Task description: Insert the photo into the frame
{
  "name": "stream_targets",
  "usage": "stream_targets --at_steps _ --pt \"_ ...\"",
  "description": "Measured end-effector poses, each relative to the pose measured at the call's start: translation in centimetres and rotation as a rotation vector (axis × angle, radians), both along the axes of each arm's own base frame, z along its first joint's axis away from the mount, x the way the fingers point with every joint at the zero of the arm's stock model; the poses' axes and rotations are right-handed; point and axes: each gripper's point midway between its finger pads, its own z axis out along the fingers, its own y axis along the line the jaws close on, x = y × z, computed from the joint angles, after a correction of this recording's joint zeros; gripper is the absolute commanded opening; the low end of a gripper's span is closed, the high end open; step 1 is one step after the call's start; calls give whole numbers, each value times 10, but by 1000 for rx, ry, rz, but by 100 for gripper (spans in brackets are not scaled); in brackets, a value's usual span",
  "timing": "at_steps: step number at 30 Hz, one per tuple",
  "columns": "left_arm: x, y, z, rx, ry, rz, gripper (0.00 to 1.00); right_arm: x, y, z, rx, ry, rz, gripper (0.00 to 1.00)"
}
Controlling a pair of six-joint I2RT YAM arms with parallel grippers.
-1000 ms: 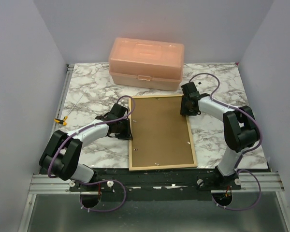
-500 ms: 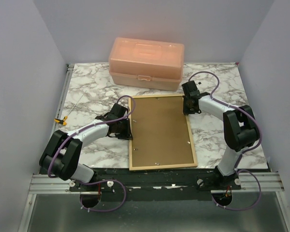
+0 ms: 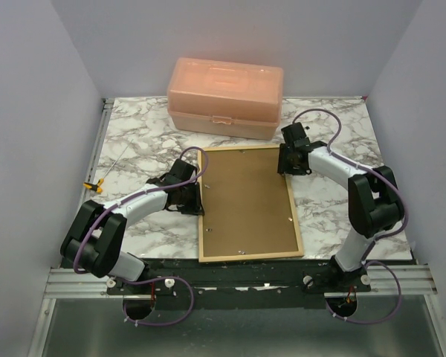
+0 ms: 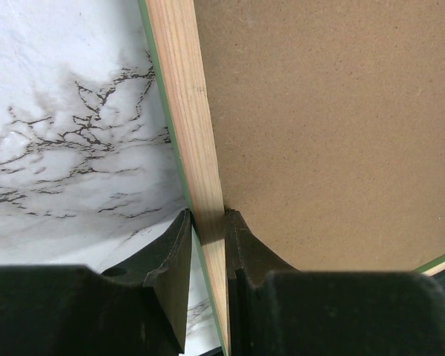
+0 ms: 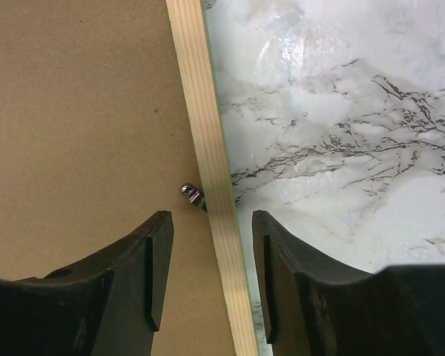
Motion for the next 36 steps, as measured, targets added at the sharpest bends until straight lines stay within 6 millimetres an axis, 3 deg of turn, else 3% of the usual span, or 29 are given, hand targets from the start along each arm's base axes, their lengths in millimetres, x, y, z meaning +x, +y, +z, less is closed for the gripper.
stream_targets --at_steps 8,13,15,17,21,24,29,36 --pt "0 0 0 0 -1 -4 6 -3 6 24 60 -43 -5 70" --pt "4 -10 1 -5 8 -28 10 -24 0 14 96 -1 -24 75" --pt "7 -18 1 -15 9 -45 24 -34 -6 5 110 28 -42 76" --pt "9 -24 2 -19 7 -60 45 -45 -13 -3 129 59 -63 76" --pt "6 -30 8 -41 4 -74 62 -63 -18 -14 173 103 -94 77" --pt "2 -32 24 -72 -34 -73 77 -71 -15 -17 211 118 -98 78" --pt "-6 -33 50 -124 -102 -73 80 -76 -10 -20 253 119 -98 78" --pt "-39 -34 28 -93 -26 -101 77 -79 -7 -20 282 106 -95 78"
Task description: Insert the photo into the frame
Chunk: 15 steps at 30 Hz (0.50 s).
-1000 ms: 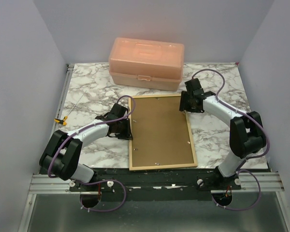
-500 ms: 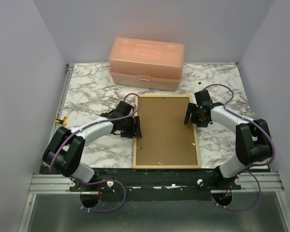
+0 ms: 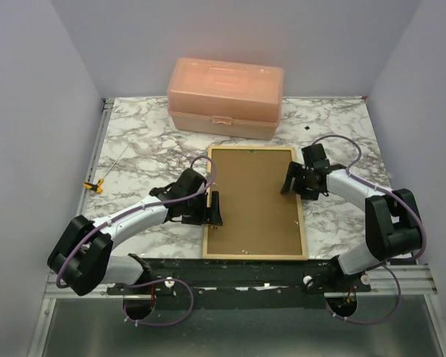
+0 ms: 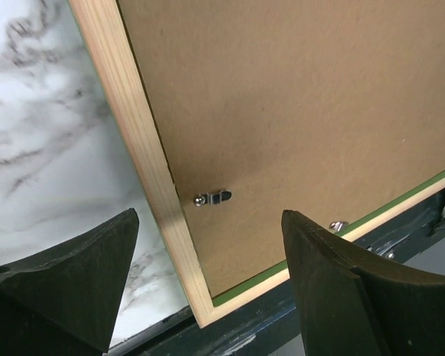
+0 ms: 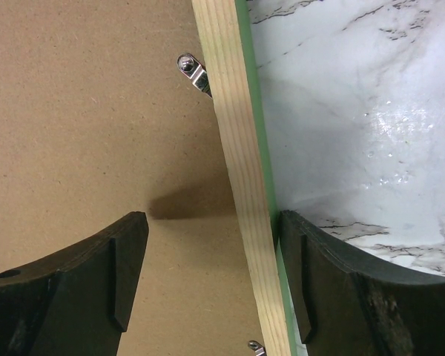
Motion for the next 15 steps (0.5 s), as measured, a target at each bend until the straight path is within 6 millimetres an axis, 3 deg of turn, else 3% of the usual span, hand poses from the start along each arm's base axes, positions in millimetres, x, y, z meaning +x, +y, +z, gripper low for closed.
stream_targets --at_steps 8,15 --pt "-25 -1 -18 55 44 -5 69 0 0 0 5 -13 1 78" --pt "-26 3 -27 102 39 36 49 0 0 0 7 -18 1 78"
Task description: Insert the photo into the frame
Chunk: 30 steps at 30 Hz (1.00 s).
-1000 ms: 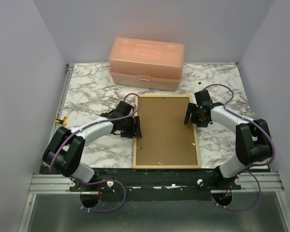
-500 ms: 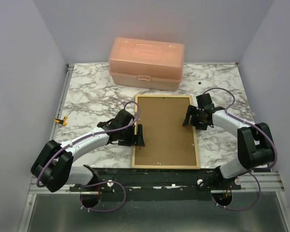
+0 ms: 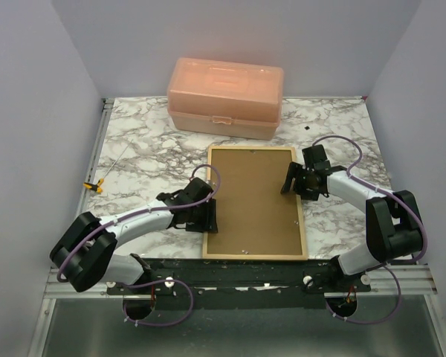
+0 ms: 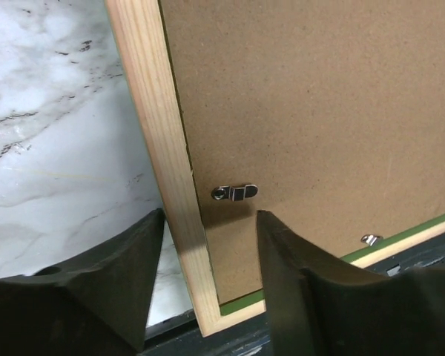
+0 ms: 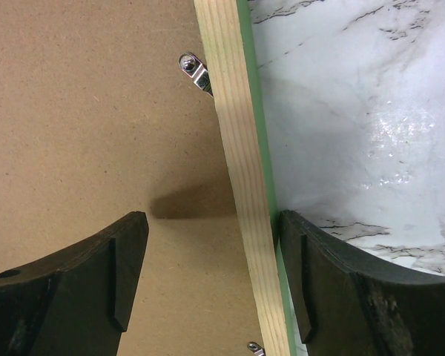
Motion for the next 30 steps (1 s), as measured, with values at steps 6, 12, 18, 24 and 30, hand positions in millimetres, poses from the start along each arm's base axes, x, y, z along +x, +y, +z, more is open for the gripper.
stream_targets --at_steps 6,12,18,24,30 --pt "5 3 -6 79 8 12 44 0 0 0 0 0 0 78" --pt "8 5 -7 138 13 18 45 0 0 0 0 0 0 78" --pt "10 5 -6 169 18 29 46 0 0 0 0 -1 0 78" --pt "19 10 -5 208 -7 74 46 1 1 0 8 -5 4 78" --pt "26 15 -5 241 -32 99 64 1 3 0 18 -11 12 77"
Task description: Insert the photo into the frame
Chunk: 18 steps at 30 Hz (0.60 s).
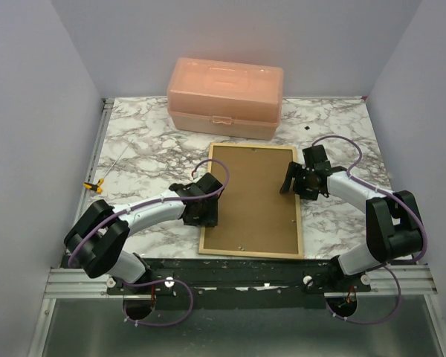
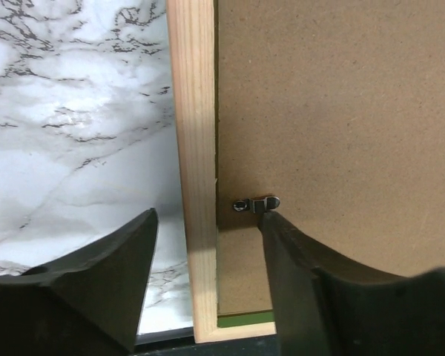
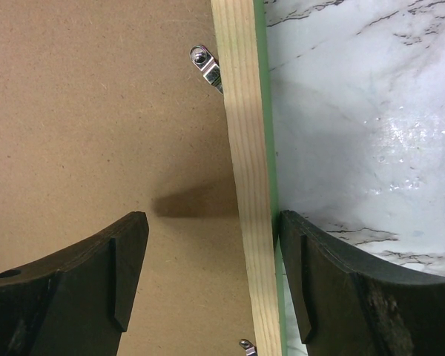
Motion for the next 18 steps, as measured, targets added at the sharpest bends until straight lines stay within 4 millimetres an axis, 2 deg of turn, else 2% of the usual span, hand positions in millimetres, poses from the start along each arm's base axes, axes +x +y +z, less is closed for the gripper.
stream_targets --at_steps 3,8,12,15,18 --pt "1 3 0 14 -4 4 62 0 0 0 1 -1 4 77" --pt "5 1 1 15 -13 -1 48 0 0 0 2 -2 8 77" --pt "9 -1 2 11 -27 1 51 1 2 0 10 -7 17 77" --pt "12 0 2 11 -33 6 59 1 3 0 12 -10 22 77" --pt "20 -1 4 -5 -55 21 60 1 3 0 14 -12 24 77"
